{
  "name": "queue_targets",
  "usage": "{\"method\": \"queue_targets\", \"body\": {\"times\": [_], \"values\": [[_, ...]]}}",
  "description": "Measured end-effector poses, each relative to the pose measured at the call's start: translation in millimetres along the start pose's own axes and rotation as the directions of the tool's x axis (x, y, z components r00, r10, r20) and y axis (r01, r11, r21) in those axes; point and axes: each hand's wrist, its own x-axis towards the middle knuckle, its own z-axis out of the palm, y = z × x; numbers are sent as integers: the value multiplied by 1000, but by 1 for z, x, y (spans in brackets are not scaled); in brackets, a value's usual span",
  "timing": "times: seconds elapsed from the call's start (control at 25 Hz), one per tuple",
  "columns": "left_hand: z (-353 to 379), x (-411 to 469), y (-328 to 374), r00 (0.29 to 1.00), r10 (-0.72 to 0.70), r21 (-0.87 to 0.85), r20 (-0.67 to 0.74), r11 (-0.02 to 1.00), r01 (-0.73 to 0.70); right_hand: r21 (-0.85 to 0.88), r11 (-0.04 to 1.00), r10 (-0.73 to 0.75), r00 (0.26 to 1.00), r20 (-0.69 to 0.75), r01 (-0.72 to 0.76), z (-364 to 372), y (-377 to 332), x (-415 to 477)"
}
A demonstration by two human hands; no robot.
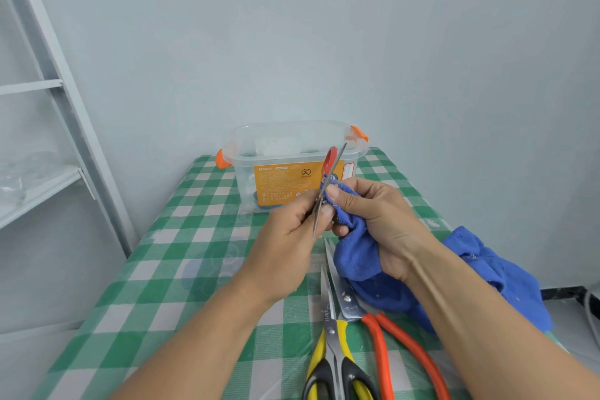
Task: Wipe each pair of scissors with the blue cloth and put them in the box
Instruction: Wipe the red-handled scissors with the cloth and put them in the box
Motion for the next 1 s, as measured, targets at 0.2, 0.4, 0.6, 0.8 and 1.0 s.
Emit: {"method": "queue_targets", "body": {"times": [0.2,0.4,0.6,0.8,1.0], "values": [[-6,3,-3,995,-80,-153,-52,986,71,-21,999,51,998,22,-50,-4,-3,-2],[-8,3,-1,996,-83,-149,-40,986,77,91,995,-44,999,17,42,-4,-7,-2],[-8,2,-1,1000,-17,-41,-16,999,17,77,994,-80,997,-22,81,4,-5,-3],[-5,2,-1,1000,1,44,12,999,-1,12,996,-88,994,-71,89,9,-3,-3],[-2,3,0,1000,-11,8,10,1000,11,20,993,-111,990,-91,113,9,0,0]]}}
